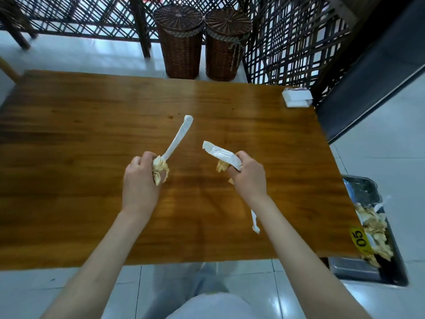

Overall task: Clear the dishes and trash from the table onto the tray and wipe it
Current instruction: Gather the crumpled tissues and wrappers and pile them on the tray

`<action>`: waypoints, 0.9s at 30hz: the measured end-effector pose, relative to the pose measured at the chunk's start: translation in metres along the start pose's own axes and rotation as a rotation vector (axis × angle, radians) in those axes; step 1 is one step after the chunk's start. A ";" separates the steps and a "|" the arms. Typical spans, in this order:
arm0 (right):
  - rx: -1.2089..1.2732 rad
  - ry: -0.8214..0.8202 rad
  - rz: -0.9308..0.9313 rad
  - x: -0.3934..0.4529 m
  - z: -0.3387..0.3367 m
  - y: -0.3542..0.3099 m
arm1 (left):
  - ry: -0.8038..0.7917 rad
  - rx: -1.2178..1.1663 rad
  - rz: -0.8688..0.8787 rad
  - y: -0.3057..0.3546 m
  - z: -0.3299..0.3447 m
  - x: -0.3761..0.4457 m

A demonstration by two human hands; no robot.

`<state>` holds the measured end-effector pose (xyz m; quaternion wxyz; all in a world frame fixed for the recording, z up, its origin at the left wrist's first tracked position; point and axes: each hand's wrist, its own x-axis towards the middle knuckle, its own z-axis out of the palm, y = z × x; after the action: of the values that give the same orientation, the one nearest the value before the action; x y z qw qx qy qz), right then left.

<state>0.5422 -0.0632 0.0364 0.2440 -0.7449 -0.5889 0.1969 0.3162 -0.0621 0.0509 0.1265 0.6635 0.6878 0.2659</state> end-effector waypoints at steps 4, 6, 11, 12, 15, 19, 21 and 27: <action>0.008 0.026 -0.016 -0.045 -0.006 -0.002 | 0.011 -0.016 0.016 -0.006 -0.019 -0.038; -0.001 0.045 -0.017 -0.065 -0.008 0.000 | 0.007 -0.007 0.039 -0.007 -0.025 -0.051; -0.015 0.085 0.026 -0.127 -0.020 0.007 | -0.019 0.003 0.092 -0.002 -0.040 -0.097; -0.018 0.096 0.032 -0.138 -0.024 0.009 | -0.024 -0.013 0.114 0.001 -0.042 -0.105; -0.023 0.141 0.079 -0.170 -0.041 0.020 | -0.063 -0.042 0.174 0.014 -0.045 -0.126; -0.022 0.194 0.178 -0.212 -0.070 0.044 | -0.108 -0.074 0.255 0.041 -0.043 -0.155; -0.013 0.214 0.224 -0.229 -0.084 0.060 | -0.123 -0.083 0.290 0.057 -0.039 -0.168; -0.039 0.277 0.361 -0.276 -0.133 0.128 | -0.232 -0.126 0.390 0.127 -0.009 -0.214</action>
<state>0.6564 -0.3734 0.0684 0.2690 -0.8627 -0.4105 0.1220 0.4377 -0.2766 0.0874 0.1921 0.8007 0.5096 0.2494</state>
